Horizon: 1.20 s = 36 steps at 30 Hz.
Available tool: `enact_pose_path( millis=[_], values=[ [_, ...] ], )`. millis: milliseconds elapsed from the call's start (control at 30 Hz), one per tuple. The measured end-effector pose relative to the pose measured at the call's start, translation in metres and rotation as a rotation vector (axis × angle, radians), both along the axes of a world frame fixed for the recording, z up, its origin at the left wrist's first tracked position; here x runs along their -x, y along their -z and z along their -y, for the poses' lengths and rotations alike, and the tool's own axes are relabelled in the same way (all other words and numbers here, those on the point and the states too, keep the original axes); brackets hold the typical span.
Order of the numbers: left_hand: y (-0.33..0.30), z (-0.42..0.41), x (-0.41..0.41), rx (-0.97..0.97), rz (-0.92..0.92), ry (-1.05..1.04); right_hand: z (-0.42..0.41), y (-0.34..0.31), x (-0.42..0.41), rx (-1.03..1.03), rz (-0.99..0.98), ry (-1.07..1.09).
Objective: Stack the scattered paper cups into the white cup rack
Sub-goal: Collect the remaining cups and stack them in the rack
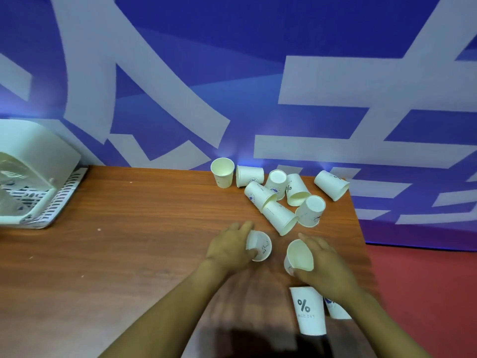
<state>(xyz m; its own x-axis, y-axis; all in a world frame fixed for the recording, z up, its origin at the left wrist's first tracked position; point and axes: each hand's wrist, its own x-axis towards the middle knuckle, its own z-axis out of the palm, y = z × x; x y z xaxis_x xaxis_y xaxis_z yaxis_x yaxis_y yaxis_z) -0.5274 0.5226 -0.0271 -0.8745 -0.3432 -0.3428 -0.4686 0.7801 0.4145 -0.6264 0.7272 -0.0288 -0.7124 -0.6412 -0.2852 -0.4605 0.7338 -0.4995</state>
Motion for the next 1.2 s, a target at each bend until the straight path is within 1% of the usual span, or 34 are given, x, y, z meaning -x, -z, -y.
enact_pose_path(
  millis=[67,200,433,533,633,833,900,1000,1067,1133,1200],
  values=[
    [-0.010,0.015,-0.018,-0.024,-0.043,-0.069,0.009,-0.009,-0.008,0.006,-0.032,-0.017],
    [-0.017,0.033,-0.068,-0.137,-0.138,-0.237,0.030,-0.025,-0.029,0.000,-0.066,-0.052],
    [-0.011,0.071,-0.133,-0.121,-0.151,-0.367,0.070,-0.035,-0.070,-0.019,-0.073,-0.146],
    [-0.007,0.095,-0.151,-0.114,-0.165,-0.346,0.089,-0.041,-0.090,-0.041,-0.095,-0.131],
    [-0.010,0.126,-0.172,-0.165,-0.177,-0.329,0.118,-0.047,-0.115,-0.048,-0.115,-0.097],
    [-0.022,0.206,-0.236,-0.157,-0.197,-0.281,0.206,-0.055,-0.184,-0.051,-0.114,-0.078],
    [-0.027,0.231,-0.256,-0.114,-0.193,-0.304,0.239,-0.054,-0.205,-0.034,-0.109,-0.089],
    [-0.027,0.265,-0.285,0.016,-0.156,-0.315,0.281,-0.055,-0.235,-0.033,-0.113,-0.130],
    [-0.025,0.287,-0.302,0.033,-0.172,-0.335,0.302,-0.055,-0.252,-0.038,-0.115,-0.154],
    [-0.024,0.306,-0.314,-0.021,-0.198,-0.366,0.316,-0.055,-0.262,-0.038,-0.116,-0.178],
    [-0.024,0.317,-0.321,-0.129,-0.224,-0.381,0.321,-0.052,-0.264,-0.030,-0.112,-0.180]
  ],
)
